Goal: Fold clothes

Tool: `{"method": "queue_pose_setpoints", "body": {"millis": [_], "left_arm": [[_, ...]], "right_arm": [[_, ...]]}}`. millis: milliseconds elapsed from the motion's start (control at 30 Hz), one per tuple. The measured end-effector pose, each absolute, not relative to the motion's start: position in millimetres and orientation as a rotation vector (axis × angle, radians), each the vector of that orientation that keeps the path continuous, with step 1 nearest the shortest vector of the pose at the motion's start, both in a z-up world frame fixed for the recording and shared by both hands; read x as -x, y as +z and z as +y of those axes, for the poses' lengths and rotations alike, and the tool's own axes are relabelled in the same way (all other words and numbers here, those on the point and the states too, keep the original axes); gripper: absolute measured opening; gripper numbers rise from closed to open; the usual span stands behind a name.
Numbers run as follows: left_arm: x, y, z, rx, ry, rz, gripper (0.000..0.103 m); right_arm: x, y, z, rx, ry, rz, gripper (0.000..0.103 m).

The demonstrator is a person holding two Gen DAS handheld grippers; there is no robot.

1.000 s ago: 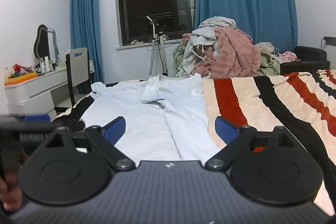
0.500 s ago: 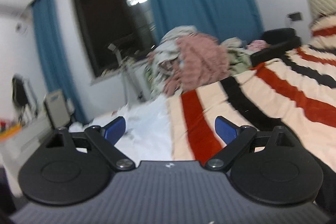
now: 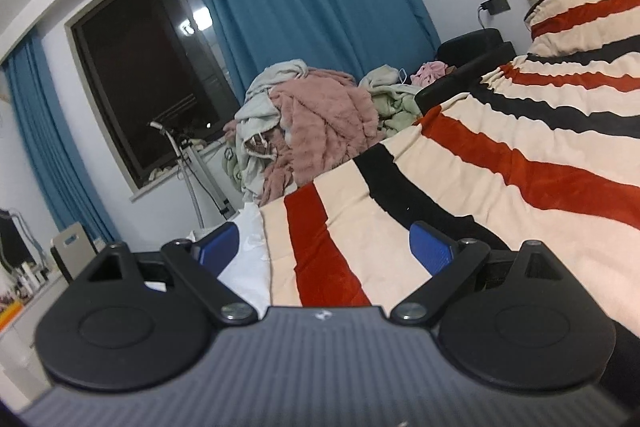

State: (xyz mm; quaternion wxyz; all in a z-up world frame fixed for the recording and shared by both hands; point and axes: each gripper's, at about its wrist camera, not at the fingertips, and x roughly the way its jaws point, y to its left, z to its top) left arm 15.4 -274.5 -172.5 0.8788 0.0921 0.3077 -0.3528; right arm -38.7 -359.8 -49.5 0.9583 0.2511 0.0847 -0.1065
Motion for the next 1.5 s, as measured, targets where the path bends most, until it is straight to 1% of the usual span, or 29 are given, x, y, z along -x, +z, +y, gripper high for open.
{"method": "queue_pose_setpoints", "body": {"millis": [33,67,200,367,433,500,600,733,833,933,967,1000,1067,1133,1200,1233,1267,1433,1500], "left_arm": [[-17,-172,-271,-0.149,-0.740,0.644,0.004],[-17,-168,-265,-0.121,-0.728,0.634,0.002],[-2,-132,-218,-0.001,-0.651,0.553,0.002],[23,-75,-131,0.232,-0.529,0.521,0.002],[38,-61,-95,0.300,-0.468,0.513,0.002],[51,-60,-66,0.347,-0.395,0.529,0.002],[56,-71,-32,0.381,-0.286,0.633,0.002],[43,-98,-12,0.423,-0.187,0.763,0.002],[31,-107,-7,0.457,-0.175,0.797,0.004],[26,-111,-1,0.470,-0.175,0.816,0.023],[23,-113,-1,0.466,-0.180,0.822,0.037],[20,-114,-3,0.448,-0.188,0.826,0.047],[19,-115,-11,0.379,-0.183,0.819,0.049],[22,-115,-18,0.326,-0.175,0.805,0.053],[26,-114,-25,0.279,-0.169,0.791,0.064],[29,-114,-27,0.259,-0.165,0.782,0.066],[33,-112,-28,0.240,-0.160,0.768,0.072],[48,-96,-32,0.140,-0.144,0.681,0.075],[51,-90,-35,0.108,-0.141,0.649,0.081]], "right_arm": [[37,-50,-359,-0.498,-0.218,0.175,0.093],[36,-50,-358,-0.489,-0.219,0.177,0.093],[36,-50,-357,-0.493,-0.228,0.171,0.093],[41,-46,-347,-0.452,-0.234,0.146,0.093],[43,-44,-340,-0.423,-0.227,0.142,0.093],[44,-42,-333,-0.390,-0.219,0.140,0.093],[42,-41,-322,-0.356,-0.197,0.154,0.093],[36,-42,-307,-0.326,-0.148,0.203,0.093],[33,-44,-296,-0.318,-0.108,0.234,0.093],[30,-47,-285,-0.295,-0.083,0.262,0.093],[29,-47,-282,-0.282,-0.078,0.268,0.093],[28,-48,-279,-0.268,-0.073,0.273,0.093],[27,-47,-274,-0.245,-0.060,0.278,0.093],[26,-48,-270,-0.231,-0.051,0.281,0.093],[26,-48,-267,-0.218,-0.043,0.282,0.093],[27,-48,-266,-0.217,-0.041,0.278,0.093],[28,-48,-265,-0.215,-0.039,0.274,0.093],[39,-46,-257,-0.205,-0.029,0.243,0.093],[46,-45,-253,-0.208,-0.006,0.223,0.093]]}}
